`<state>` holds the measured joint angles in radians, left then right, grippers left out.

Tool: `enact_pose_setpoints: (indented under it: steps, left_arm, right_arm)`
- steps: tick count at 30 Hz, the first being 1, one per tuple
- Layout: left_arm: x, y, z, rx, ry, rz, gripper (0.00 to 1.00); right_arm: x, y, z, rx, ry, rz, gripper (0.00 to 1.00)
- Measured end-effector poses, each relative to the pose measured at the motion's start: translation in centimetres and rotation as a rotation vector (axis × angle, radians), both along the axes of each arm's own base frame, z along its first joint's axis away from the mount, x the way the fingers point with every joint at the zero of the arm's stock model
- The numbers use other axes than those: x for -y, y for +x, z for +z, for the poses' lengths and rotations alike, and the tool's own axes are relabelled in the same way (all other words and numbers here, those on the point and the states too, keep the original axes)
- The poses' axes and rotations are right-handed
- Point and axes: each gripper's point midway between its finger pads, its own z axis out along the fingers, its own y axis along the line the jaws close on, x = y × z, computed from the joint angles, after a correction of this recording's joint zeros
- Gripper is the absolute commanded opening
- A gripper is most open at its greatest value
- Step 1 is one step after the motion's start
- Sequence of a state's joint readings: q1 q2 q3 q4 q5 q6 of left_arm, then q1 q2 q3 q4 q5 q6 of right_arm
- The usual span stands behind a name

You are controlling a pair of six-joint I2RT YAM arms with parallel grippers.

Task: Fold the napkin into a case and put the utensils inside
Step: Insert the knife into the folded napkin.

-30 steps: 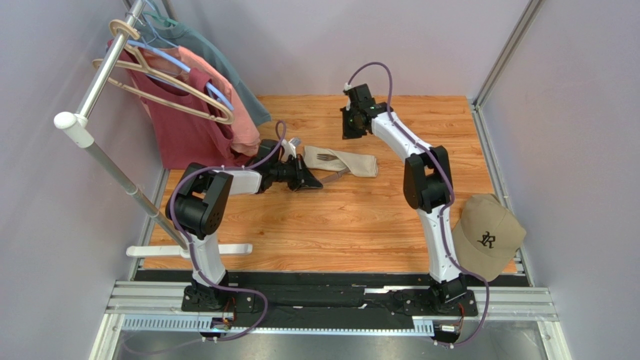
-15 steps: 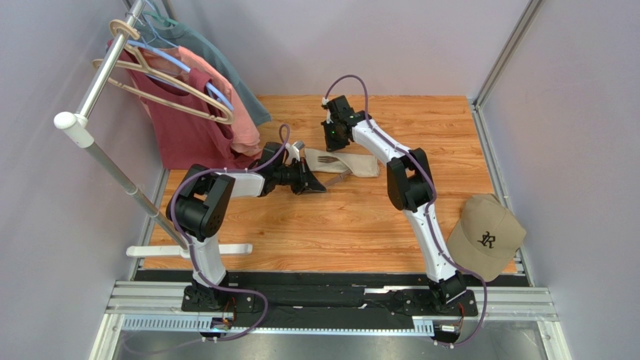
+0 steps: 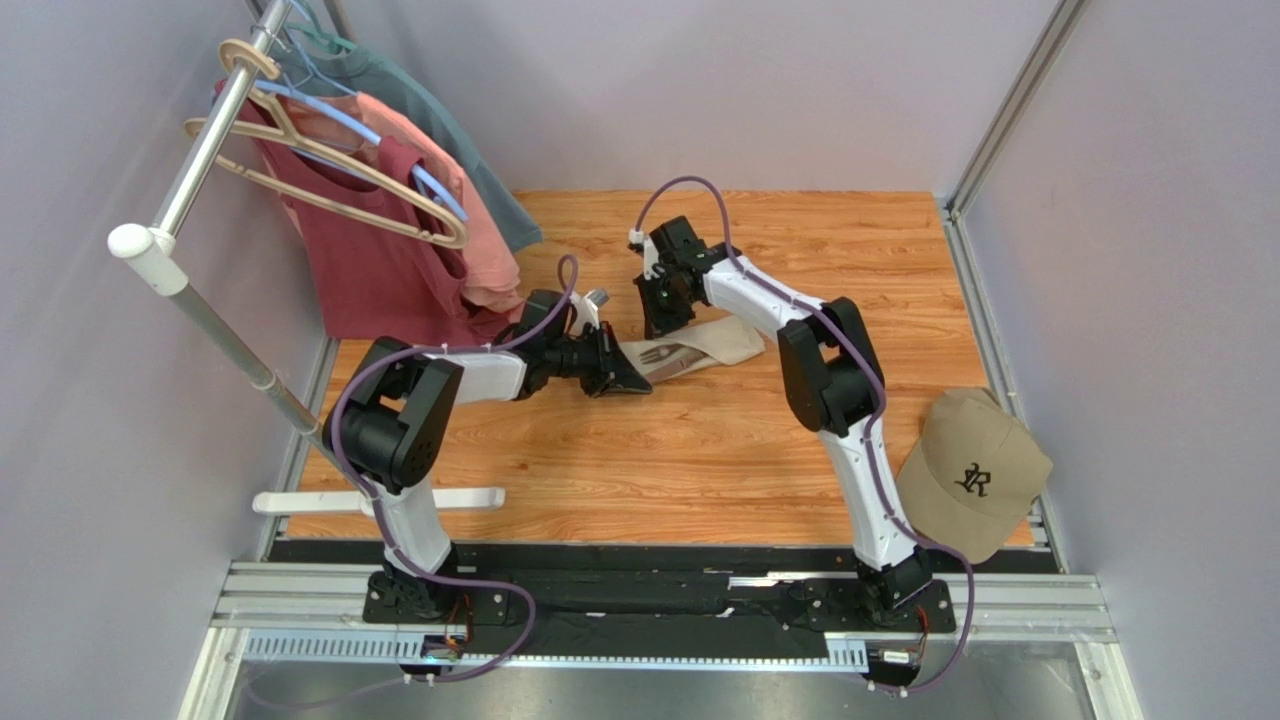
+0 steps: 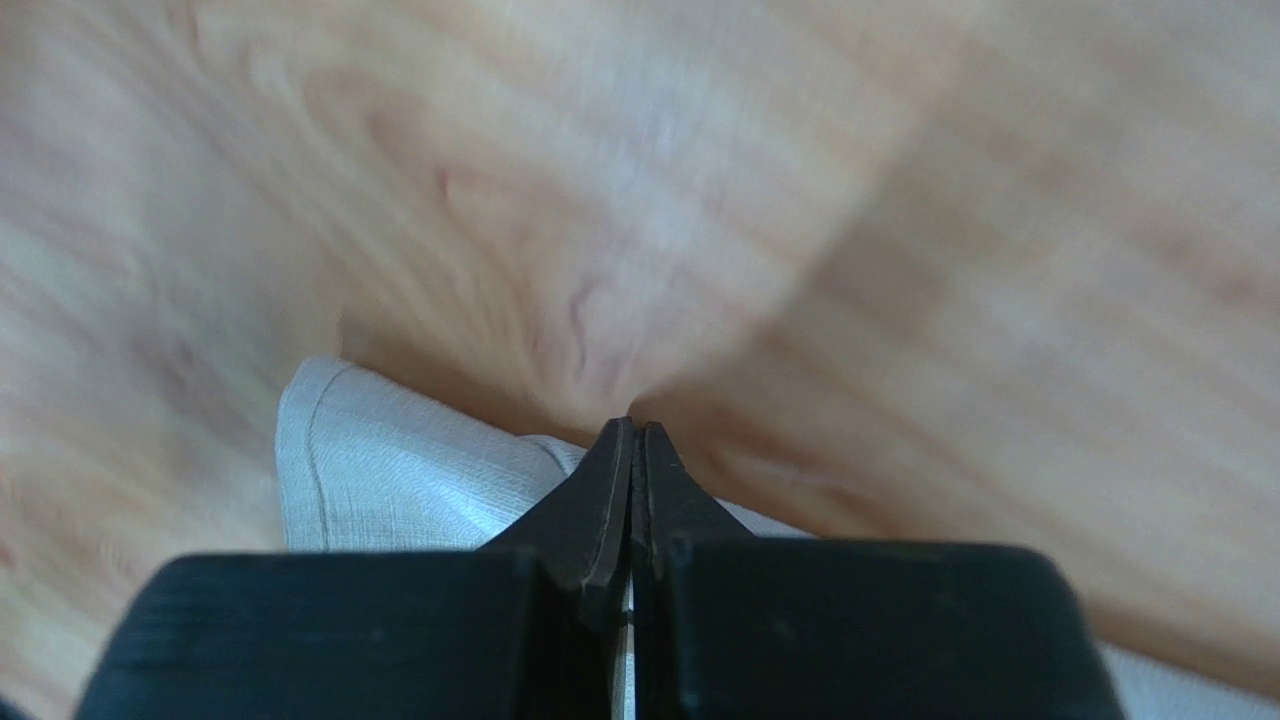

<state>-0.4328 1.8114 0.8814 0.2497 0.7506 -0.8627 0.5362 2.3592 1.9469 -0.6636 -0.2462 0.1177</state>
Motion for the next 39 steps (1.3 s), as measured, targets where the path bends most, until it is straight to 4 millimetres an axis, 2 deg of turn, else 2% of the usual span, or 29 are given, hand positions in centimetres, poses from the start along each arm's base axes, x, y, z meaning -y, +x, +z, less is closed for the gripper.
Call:
enact_pose_setpoints:
  steps: [3, 6, 10, 13, 16, 18, 20, 22, 24, 27, 31, 39]
  left_arm:
    - [-0.1, -0.3, -0.3, -0.010, -0.001, -0.003, 0.00]
    - [0.0, -0.4, -0.2, -0.007, -0.007, -0.007, 0.00]
    - [0.0, -0.4, -0.3, -0.008, -0.014, -0.007, 0.00]
    - [0.0, -0.6, -0.5, -0.015, -0.019, -0.004, 0.00]
    - [0.0, -0.6, -0.6, -0.012, -0.027, -0.001, 0.00]
    - [0.1, -0.7, -0.6, -0.013, -0.032, 0.000, 0.00]
    - [0.3, -0.8, -0.7, -0.015, -0.037, 0.001, 0.00]
    - [0.4, -0.8, -0.8, -0.015, -0.040, -0.001, 0.00]
    - [0.5, -0.8, -1.0, -0.013, -0.045, -0.002, 0.00]
    - [0.5, -0.9, -1.2, -0.009, -0.053, -0.001, 0.00]
    - [0.6, -0.9, -1.3, -0.001, -0.064, 0.002, 0.00]
    - [0.5, -1.1, -1.5, 0.025, -0.082, 0.007, 0.00]
  right_arm:
    - [0.6, -2.2, -0.1, -0.036, 0.000, 0.018, 0.00]
    - [1.2, -3.5, -0.1, -0.057, -0.003, 0.022, 0.00]
    - [1.5, -3.5, 0.2, -0.063, -0.004, -0.004, 0.01]
    - [2.5, -2.9, 1.6, -0.042, -0.022, -0.066, 0.02]
    - [5.0, -1.7, 4.1, 0.017, -0.050, -0.159, 0.00]
    - [7.5, -1.0, 6.5, 0.062, -0.056, -0.231, 0.00]
    - [10.2, -0.9, 7.9, 0.090, -0.074, -0.297, 0.00]
    - [12.8, -1.0, 8.5, 0.111, -0.095, -0.353, 0.00]
    - [15.5, -1.3, 7.9, 0.107, -0.134, -0.405, 0.00]
    - [17.1, -1.9, 6.2, 0.079, -0.189, -0.432, 0.00]
    - [17.1, -2.8, 4.7, 0.049, -0.215, -0.422, 0.00]
    - [17.1, -3.1, 2.9, 0.026, -0.229, -0.418, 0.00]
